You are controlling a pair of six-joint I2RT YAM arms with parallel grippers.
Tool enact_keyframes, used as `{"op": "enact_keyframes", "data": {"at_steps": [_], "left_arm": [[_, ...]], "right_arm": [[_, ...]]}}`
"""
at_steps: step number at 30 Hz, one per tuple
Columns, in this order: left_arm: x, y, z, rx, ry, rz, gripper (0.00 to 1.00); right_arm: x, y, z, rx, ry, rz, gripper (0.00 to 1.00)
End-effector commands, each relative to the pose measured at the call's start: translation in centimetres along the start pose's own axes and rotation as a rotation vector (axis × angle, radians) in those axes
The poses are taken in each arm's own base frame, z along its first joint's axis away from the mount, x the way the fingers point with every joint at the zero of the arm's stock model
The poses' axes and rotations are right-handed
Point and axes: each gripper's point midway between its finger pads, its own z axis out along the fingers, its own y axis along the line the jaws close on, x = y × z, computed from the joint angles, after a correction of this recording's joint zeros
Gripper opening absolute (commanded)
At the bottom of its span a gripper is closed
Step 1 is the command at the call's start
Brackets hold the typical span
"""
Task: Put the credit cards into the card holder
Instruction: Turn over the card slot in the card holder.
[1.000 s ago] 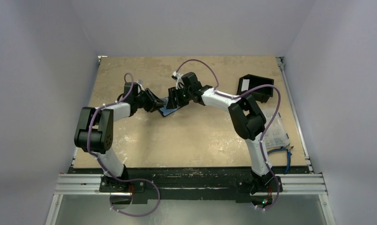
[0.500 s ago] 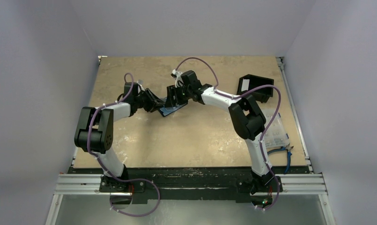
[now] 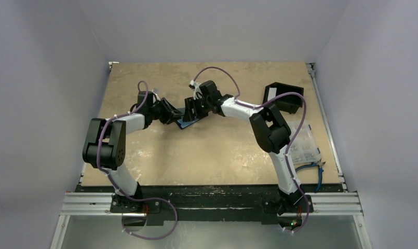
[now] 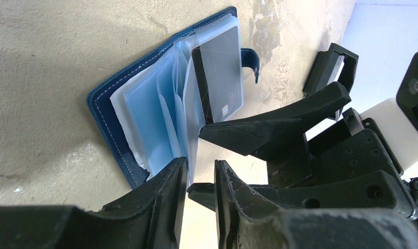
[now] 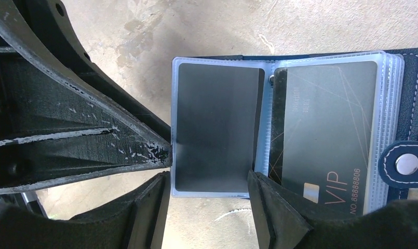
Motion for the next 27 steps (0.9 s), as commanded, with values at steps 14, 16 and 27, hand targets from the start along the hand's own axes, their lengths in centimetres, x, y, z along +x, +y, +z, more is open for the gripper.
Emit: {"op": "enact_keyframes", "data": {"at_steps": [14, 16, 27], "left_arm": [[-1.1, -1.7, 0.2, 0.046, -0.02, 0.05, 0.3], [-1.0, -1.7, 0.2, 0.044, -0.019, 0.049, 0.3], [-0.9, -1.6, 0.2, 0.041, -0.017, 0.049, 0.29]], "right_arm": [[-2.4, 2.6, -0.6, -0.061, -0.055, -0.062, 0.67], [-2.4, 2.5, -0.5, -0.06, -0.051, -0.06, 0.67], [-2.8, 2.5, -0.6, -0.04, -0.06, -0.051, 0.64]]}}
